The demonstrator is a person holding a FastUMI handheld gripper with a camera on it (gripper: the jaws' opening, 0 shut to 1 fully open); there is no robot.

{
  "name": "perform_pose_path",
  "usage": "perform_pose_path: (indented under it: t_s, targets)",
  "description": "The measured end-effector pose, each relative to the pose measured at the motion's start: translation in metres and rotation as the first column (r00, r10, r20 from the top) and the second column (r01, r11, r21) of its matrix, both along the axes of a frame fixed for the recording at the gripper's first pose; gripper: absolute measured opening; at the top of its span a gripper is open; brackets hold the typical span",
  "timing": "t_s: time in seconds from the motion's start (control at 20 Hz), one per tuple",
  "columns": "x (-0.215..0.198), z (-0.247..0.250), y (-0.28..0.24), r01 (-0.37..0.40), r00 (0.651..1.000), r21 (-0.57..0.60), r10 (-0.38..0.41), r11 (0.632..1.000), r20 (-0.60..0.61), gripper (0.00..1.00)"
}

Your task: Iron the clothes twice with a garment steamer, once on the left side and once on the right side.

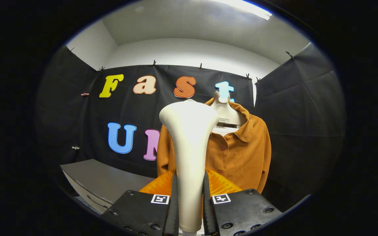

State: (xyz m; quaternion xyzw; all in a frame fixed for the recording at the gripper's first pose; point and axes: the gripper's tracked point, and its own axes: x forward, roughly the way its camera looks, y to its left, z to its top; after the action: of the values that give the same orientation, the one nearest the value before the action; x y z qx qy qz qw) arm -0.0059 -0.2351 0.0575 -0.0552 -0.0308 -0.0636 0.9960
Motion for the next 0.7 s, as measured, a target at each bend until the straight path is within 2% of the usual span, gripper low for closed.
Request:
perform_pose_path:
  t_s: [0.7]
  targets:
    - [0.004,-0.013,-0.007,0.016,0.999,0.010,-0.015,1.000,-0.029,0.32]
